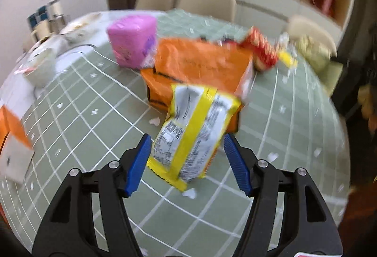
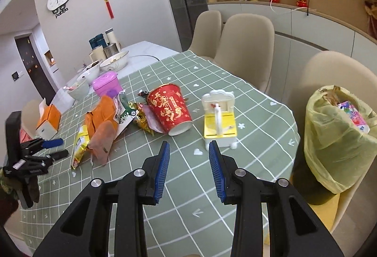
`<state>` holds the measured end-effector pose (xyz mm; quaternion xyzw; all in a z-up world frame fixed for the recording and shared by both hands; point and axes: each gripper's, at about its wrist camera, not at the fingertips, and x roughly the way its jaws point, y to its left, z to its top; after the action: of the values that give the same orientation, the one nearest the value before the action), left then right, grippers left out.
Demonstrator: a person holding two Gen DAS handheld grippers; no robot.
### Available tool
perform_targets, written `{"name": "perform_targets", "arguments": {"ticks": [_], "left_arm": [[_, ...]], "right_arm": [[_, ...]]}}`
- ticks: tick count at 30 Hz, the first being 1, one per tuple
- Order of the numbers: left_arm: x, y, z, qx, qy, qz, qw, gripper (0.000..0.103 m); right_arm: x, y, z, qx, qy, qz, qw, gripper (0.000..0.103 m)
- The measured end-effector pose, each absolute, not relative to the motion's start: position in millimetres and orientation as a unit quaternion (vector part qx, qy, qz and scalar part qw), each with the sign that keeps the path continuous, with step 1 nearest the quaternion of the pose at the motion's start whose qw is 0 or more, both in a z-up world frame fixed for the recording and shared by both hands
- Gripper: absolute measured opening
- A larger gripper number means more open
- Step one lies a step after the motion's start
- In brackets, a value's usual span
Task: Collect trash
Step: 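Grasp the yellow-white snack bag with the left tool while the right tool grasps the red paper cup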
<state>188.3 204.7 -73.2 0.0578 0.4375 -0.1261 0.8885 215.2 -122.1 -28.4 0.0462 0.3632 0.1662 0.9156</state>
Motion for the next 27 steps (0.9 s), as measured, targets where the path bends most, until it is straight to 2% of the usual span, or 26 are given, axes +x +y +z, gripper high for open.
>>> {"name": "perform_targets", "arguments": {"ticks": [2,4,8,10,22,27], "left_arm": [[197.5,208.7,-84.1,0.062,0.446,-0.135,0.883,0.061],[208.5,213.4,-92.2,0.043,0.459,-0.147,0.875,0.059],[220.5,221.4,-97.5,-0.014,0.464,-0.144,0.874,0.036],[217.0,220.1,-91.4,-0.046,0.454,-0.141,0.878,0.030],[185.0,204.2,-58.2,-0.149,0.434,-0.109,0.882,0.029],[180.9,200.8,-57.5,-0.146,0.441,-0.106,0.879,0.029]], "right_arm": [[216.2,-119.3,-29.0,0.052,0.357,0.168,0.917,0.034],[218.2,-111.2,-30.0,0.044,0.358,0.167,0.918,0.043],[225.1,-90.8,-40.8,0.018,0.396,0.187,0.899,0.046],[226.8,-80.5,-44.6,-0.007,0.401,0.185,0.897,0.046],[302.6,-36.6,-45.1,-0.072,0.380,0.221,0.895,0.046],[339.2,-26.1,-65.8,-0.100,0.415,0.224,0.876,0.046]]}}
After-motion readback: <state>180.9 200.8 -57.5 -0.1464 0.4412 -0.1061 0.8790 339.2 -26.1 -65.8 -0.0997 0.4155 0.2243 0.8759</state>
